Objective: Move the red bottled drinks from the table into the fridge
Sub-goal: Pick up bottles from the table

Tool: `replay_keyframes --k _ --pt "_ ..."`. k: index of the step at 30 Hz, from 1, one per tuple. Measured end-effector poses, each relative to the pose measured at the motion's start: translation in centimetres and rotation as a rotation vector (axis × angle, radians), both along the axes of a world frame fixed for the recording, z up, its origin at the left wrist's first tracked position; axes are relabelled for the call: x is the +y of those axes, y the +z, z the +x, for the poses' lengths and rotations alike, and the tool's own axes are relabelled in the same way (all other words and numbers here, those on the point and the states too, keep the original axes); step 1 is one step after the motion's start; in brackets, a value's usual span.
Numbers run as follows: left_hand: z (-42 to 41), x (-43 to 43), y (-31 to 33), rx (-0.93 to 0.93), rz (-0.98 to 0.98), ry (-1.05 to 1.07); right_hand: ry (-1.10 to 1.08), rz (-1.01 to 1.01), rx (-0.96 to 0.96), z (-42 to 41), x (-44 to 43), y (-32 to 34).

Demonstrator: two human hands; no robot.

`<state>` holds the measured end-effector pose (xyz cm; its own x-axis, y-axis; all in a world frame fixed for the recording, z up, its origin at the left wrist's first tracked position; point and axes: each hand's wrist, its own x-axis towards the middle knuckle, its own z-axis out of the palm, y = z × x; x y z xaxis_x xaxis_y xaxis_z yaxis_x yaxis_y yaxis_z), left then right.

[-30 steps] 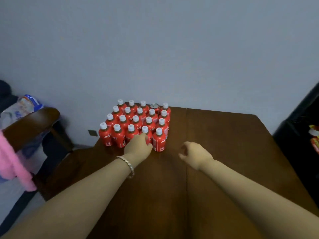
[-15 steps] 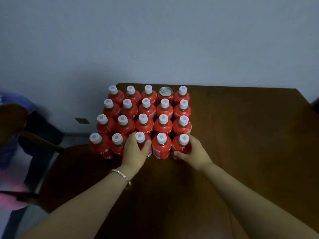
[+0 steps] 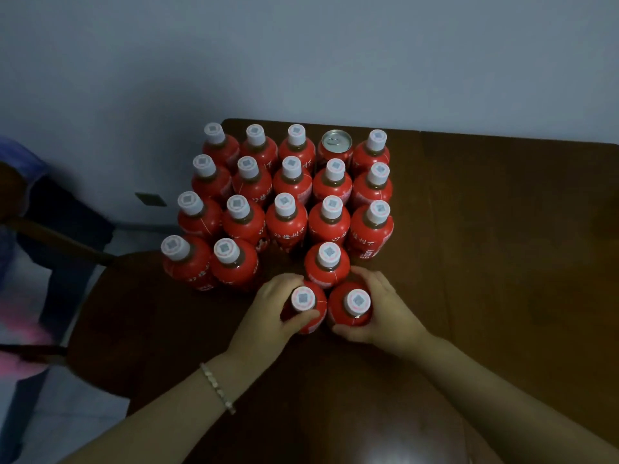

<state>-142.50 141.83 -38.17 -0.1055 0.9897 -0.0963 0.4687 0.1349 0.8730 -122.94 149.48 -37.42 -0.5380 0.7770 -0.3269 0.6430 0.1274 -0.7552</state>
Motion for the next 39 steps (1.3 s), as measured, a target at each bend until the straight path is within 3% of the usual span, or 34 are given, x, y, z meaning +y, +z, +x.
replay_keyframes --k 3,6,13,19,25,29,39 --pt "-0.4 0.8 -0.8 -0.163 -0.140 -0.055 0.066 -0.121 0.092 0.0 0.7 -0.5" --pt "-1.9 1.3 -1.6 -0.127 -0.294 -0.188 0.144 -0.184 0.057 1.1 1.7 -0.5" --pt "-1.9 5.1 -0.9 -0.219 -0.203 -0.420 0.144 -0.195 0.202 -0.9 3.0 -1.1" --pt "-1.8 4.8 -1.5 -0.183 -0.149 -0.392 0.150 -0.016 0.194 -1.0 2.3 -1.8" --pt "-1.0 4.6 -1.2 -0.246 -0.170 -0.336 0.084 -0.036 0.244 -1.1 1.4 -1.5" --pt "-0.4 4.3 -0.9 -0.181 -0.177 -0.398 -0.016 -0.006 0.328 -0.8 0.4 -1.8" --pt "1.6 2.6 0.2 -0.133 -0.063 -0.294 -0.114 0.020 0.318 0.1 -1.9 -0.8"
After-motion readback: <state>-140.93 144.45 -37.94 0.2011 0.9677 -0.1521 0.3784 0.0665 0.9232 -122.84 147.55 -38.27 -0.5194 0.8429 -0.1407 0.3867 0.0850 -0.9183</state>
